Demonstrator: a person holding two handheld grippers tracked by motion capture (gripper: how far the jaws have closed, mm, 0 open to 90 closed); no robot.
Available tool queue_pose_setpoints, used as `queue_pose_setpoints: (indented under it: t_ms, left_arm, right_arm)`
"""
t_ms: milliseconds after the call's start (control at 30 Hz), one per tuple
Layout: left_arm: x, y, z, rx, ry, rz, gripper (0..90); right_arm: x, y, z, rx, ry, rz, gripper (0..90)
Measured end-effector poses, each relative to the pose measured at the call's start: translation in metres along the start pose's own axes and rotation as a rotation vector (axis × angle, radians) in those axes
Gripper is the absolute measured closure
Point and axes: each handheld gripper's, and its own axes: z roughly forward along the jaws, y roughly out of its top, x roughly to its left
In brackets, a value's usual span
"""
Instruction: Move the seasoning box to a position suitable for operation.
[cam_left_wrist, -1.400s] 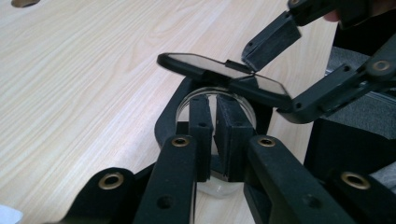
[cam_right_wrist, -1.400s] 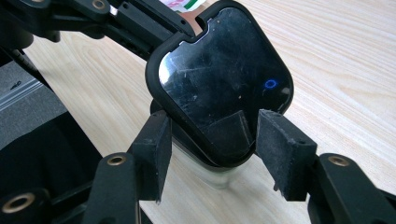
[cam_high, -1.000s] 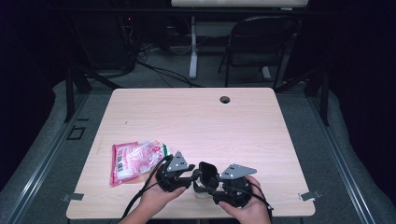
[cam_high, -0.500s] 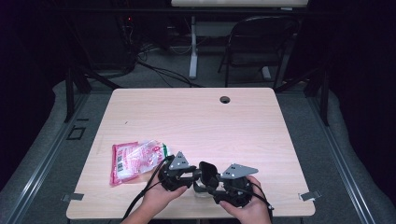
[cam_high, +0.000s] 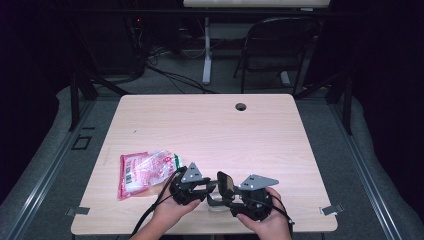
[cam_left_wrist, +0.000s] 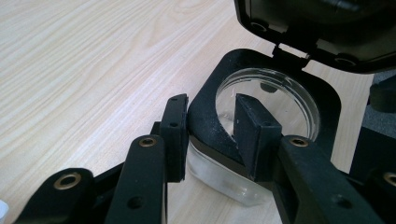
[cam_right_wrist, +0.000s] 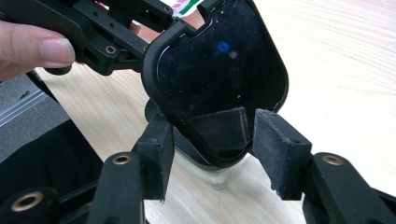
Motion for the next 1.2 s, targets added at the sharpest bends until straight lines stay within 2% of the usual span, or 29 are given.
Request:
queue_pose_setpoints:
  t_ms: [400,567,667,933,1200]
  left_arm:
    - [0.0,0.0,0.0,-0.001,0.001,0.001,65.8]
    - [0.0,0.0,0.0,-0.001,0.0,0.005,65.8]
    - [0.001,0.0,0.0,-0.001,0.001,0.007,65.7]
    - [0.0,0.0,0.0,-0.002,0.002,0.008,65.6]
    - [0.001,0.0,0.0,0.001,-0.002,0.007,64.8]
  right_arm:
    - [-0.004,-0.005,-0.01,-0.047,0.002,-0.003,63.5]
    - [-0.014,-0.011,-0.017,-0.063,0.026,0.044,68.3]
    - [-0.018,-0.014,-0.022,-0.058,0.01,0.045,72.8]
    - [-0.02,-0.017,-0.024,-0.062,0.012,0.067,74.8]
    - [-0.021,-0.016,-0.023,-0.066,-0.02,0.074,77.7]
